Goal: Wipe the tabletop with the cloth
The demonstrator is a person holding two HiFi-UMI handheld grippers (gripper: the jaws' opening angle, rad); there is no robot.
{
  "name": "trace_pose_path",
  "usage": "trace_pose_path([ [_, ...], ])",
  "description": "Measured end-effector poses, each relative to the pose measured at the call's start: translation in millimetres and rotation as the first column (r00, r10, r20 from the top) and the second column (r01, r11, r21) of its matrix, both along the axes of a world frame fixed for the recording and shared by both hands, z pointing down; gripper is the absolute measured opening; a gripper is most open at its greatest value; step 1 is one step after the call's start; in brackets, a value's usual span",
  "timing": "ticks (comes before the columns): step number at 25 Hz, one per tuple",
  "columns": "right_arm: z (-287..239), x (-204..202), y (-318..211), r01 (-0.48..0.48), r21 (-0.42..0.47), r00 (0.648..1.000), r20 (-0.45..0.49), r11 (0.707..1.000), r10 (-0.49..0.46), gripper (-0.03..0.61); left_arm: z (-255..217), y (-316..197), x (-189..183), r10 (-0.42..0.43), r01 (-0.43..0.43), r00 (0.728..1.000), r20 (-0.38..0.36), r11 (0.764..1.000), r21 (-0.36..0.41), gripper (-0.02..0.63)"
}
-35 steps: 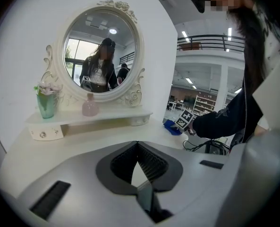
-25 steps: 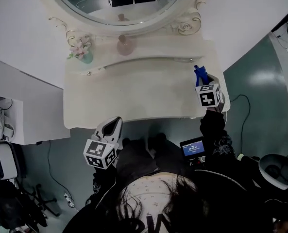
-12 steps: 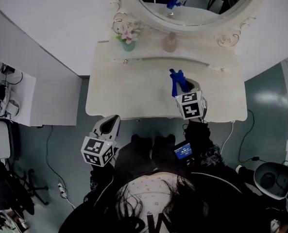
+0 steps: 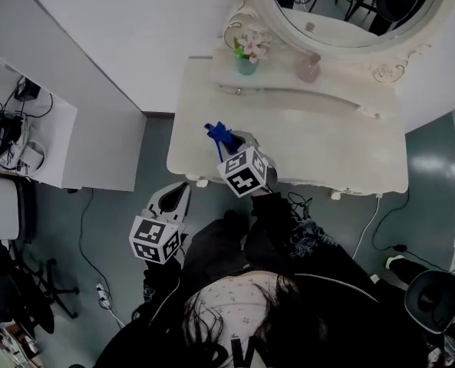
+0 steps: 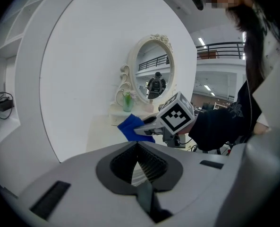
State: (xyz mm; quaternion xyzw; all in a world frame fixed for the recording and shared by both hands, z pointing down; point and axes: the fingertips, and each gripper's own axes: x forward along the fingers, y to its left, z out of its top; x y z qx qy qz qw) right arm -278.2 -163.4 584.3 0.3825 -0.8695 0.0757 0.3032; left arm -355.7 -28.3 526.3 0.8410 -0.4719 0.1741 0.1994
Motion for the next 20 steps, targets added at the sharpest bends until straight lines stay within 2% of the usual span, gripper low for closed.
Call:
trace_pose_path([
  [4,20,-65,24,0.117,-0.039,0.993,-0.030,0.992,-0.119,0.077,-1,12,-31,-0.047,0.047,0.999,0.005,0.999,0.000,0.000],
  [9,60,-109,48,0.227,-0.091,0.964,-0.121,0.970,-0.237,0.077,-5,28,-65,-0.126,0.126,0.992,0.002,0.992,0.007,0.000],
  [14,98,-115,47,0.267,-0.099,0.921,-0.267,0.959,-0.284,0.077,1,37,-92,-0.181,0.181,0.984,0.001,0.984,-0.008,0.000],
  [20,102,-98,39,0.275,-0.023,0.894,-0.362,0.961,-0.264,0.075,7,23,-84,-0.126,0.126,0.992,-0.010,0.992,-0.015,0.000],
])
